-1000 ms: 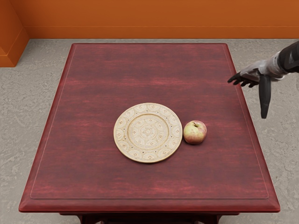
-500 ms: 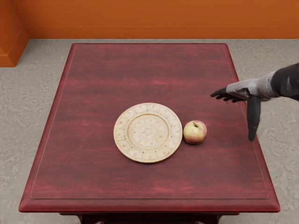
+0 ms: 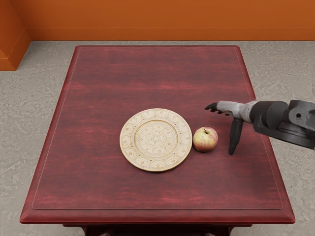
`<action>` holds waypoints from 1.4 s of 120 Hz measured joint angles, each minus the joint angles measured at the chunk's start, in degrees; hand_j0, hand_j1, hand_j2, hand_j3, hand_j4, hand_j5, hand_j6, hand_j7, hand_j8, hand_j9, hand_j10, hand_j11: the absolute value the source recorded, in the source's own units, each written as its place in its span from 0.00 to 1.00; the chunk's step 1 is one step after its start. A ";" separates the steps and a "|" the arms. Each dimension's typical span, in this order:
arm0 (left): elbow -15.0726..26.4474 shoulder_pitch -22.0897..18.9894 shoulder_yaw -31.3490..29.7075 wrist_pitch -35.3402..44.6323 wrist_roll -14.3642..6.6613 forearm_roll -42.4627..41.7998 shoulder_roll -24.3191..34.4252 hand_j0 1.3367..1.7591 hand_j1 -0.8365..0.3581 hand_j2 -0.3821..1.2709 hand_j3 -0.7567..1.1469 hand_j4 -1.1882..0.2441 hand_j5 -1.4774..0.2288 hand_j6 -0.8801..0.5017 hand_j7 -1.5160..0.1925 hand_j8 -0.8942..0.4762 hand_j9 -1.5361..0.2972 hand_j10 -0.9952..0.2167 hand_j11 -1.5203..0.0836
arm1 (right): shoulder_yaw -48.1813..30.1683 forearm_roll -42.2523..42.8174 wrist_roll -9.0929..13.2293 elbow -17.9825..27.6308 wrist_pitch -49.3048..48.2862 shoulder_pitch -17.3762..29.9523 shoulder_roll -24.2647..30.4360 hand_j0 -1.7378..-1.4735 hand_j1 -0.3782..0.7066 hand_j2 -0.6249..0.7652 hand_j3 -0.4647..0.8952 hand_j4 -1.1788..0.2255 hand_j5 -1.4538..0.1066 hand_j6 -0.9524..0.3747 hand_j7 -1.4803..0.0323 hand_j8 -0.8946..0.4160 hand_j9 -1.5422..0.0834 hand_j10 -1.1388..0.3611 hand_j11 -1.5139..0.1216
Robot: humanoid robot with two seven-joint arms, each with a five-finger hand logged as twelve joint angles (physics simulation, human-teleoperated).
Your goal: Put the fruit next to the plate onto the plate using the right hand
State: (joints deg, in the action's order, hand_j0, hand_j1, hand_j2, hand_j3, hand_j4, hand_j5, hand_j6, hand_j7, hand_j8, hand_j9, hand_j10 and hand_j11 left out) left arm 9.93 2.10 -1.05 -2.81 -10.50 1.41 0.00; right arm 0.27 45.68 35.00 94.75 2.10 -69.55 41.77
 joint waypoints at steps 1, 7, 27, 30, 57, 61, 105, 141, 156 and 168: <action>0.00 0.00 0.00 0.00 0.00 0.00 0.00 0.76 0.99 0.23 0.40 0.83 0.87 0.64 0.89 0.65 0.84 0.82 0.95 | -0.01 0.14 0.00 0.01 0.13 0.11 -0.12 0.30 0.12 0.44 0.34 0.78 0.86 0.65 0.91 0.62 0.88 0.70 0.86; 0.00 0.00 0.00 0.00 0.01 0.00 0.00 0.76 0.99 0.23 0.40 0.83 0.87 0.64 0.89 0.65 0.84 0.82 0.95 | -0.13 0.74 0.00 0.17 0.73 0.62 -0.70 0.30 0.14 0.44 0.34 0.77 0.85 0.64 0.89 0.60 0.87 0.69 0.85; 0.00 0.01 0.00 0.00 -0.01 0.00 0.00 0.76 0.99 0.23 0.40 0.83 0.87 0.64 0.89 0.65 0.84 0.82 0.95 | -1.72 1.48 0.00 2.23 1.51 2.27 -1.26 0.30 0.17 0.43 0.34 0.75 0.82 0.62 0.87 0.58 0.85 0.67 0.82; 0.00 0.01 0.00 0.00 0.00 0.00 0.00 0.76 0.99 0.23 0.40 0.83 0.87 0.64 0.89 0.65 0.84 0.82 0.95 | -2.01 1.54 0.00 2.51 1.56 2.49 -1.23 0.30 0.17 0.43 0.34 0.74 0.82 0.61 0.87 0.58 0.84 0.67 0.82; 0.00 0.01 0.00 0.00 0.00 0.00 0.00 0.76 0.99 0.23 0.40 0.83 0.87 0.64 0.89 0.65 0.84 0.82 0.95 | -2.85 6.10 0.00 4.85 6.04 4.91 -1.07 0.30 0.19 0.43 0.34 0.73 0.81 0.60 0.85 0.57 0.83 0.66 0.81; 0.00 -0.01 0.00 0.00 -0.01 0.00 0.00 0.76 0.99 0.23 0.40 0.83 0.87 0.64 0.89 0.65 0.84 0.82 0.95 | -2.86 7.06 0.00 4.96 6.60 5.44 -1.09 0.30 0.19 0.43 0.34 0.73 0.81 0.60 0.85 0.57 0.83 0.66 0.81; 0.00 0.01 0.00 0.00 0.00 0.00 0.00 0.76 0.99 0.23 0.40 0.83 0.87 0.64 0.89 0.65 0.84 0.82 0.95 | -3.05 12.35 0.00 5.24 10.76 9.80 -1.57 0.30 0.25 0.42 0.34 0.69 0.76 0.56 0.80 0.52 0.79 0.62 0.76; 0.00 0.01 0.00 0.00 -0.01 0.00 0.00 0.76 0.99 0.23 0.40 0.83 0.87 0.64 0.89 0.65 0.84 0.82 0.95 | -3.05 15.17 0.00 5.25 14.92 11.04 -3.17 0.30 0.29 0.42 0.34 0.66 0.73 0.53 0.77 0.50 0.75 0.60 0.73; 0.00 0.01 0.00 0.00 0.02 0.00 0.00 0.76 0.99 0.23 0.40 0.83 0.87 0.64 0.89 0.65 0.84 0.82 0.95 | -3.07 16.27 0.00 5.25 16.54 12.53 -3.92 0.30 0.30 0.42 0.34 0.66 0.72 0.53 0.76 0.49 0.75 0.59 0.73; 0.00 0.01 0.00 0.00 0.02 0.00 0.00 0.76 0.99 0.23 0.40 0.83 0.87 0.64 0.89 0.65 0.84 0.82 0.95 | -3.08 16.59 0.00 5.25 17.19 13.12 -4.28 0.30 0.33 0.41 0.34 0.64 0.70 0.51 0.74 0.47 0.73 0.57 0.71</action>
State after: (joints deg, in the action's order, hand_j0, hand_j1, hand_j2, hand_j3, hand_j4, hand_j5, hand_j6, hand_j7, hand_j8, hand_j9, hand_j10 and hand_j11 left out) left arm 9.93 2.11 -1.05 -2.81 -10.48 1.41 0.00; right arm -2.80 62.27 35.00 100.00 19.29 -56.43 37.49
